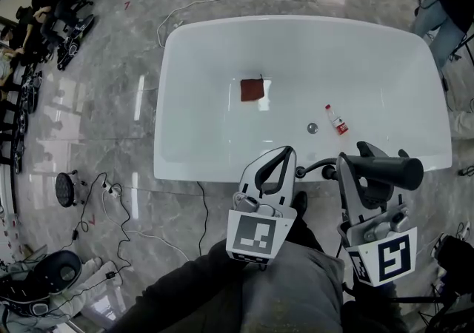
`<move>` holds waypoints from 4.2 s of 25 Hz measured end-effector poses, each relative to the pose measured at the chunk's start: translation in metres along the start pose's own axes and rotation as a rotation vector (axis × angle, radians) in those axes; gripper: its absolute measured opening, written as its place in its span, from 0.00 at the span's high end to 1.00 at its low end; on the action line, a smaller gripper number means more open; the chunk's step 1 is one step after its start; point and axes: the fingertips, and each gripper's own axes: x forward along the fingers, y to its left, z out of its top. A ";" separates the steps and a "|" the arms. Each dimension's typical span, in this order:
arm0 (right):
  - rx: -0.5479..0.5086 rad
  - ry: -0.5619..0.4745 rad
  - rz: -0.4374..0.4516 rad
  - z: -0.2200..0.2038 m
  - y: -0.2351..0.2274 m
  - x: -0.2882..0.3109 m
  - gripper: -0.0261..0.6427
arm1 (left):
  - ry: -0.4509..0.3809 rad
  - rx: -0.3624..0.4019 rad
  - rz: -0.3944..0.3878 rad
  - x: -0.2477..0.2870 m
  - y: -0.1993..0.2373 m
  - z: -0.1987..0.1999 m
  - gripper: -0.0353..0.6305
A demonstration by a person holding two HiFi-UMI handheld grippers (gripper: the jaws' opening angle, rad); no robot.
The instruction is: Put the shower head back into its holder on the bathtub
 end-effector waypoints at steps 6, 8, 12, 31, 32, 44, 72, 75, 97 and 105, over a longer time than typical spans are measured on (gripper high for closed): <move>0.019 0.018 0.017 -0.017 0.014 0.013 0.77 | 0.000 0.002 0.007 -0.006 0.018 -0.011 0.94; 0.023 0.026 0.019 -0.024 0.019 0.015 0.77 | -0.011 0.011 -0.003 -0.009 0.019 -0.012 0.94; 0.029 0.059 0.010 -0.040 0.023 0.019 0.77 | -0.023 0.026 -0.030 -0.012 0.021 -0.015 0.94; 0.077 0.105 -0.101 -0.129 0.020 0.018 0.77 | 0.071 -0.013 -0.116 -0.001 0.034 -0.076 0.94; 0.078 0.103 -0.107 -0.133 0.021 0.018 0.77 | 0.066 -0.023 -0.120 -0.002 0.034 -0.077 0.94; 0.072 0.150 -0.123 -0.177 0.031 0.017 0.77 | 0.089 -0.040 -0.146 0.004 0.034 -0.102 0.94; 0.095 0.264 -0.120 -0.272 0.035 0.032 0.77 | 0.186 -0.030 -0.189 0.024 0.041 -0.161 0.94; 0.101 0.272 -0.118 -0.281 0.036 0.031 0.77 | 0.191 -0.030 -0.182 0.027 0.043 -0.167 0.94; 0.119 0.313 -0.119 -0.329 0.039 0.046 0.77 | 0.229 -0.055 -0.175 0.032 0.057 -0.191 0.94; 0.116 0.346 -0.104 -0.350 0.041 0.053 0.77 | 0.245 -0.070 -0.173 0.036 0.064 -0.198 0.94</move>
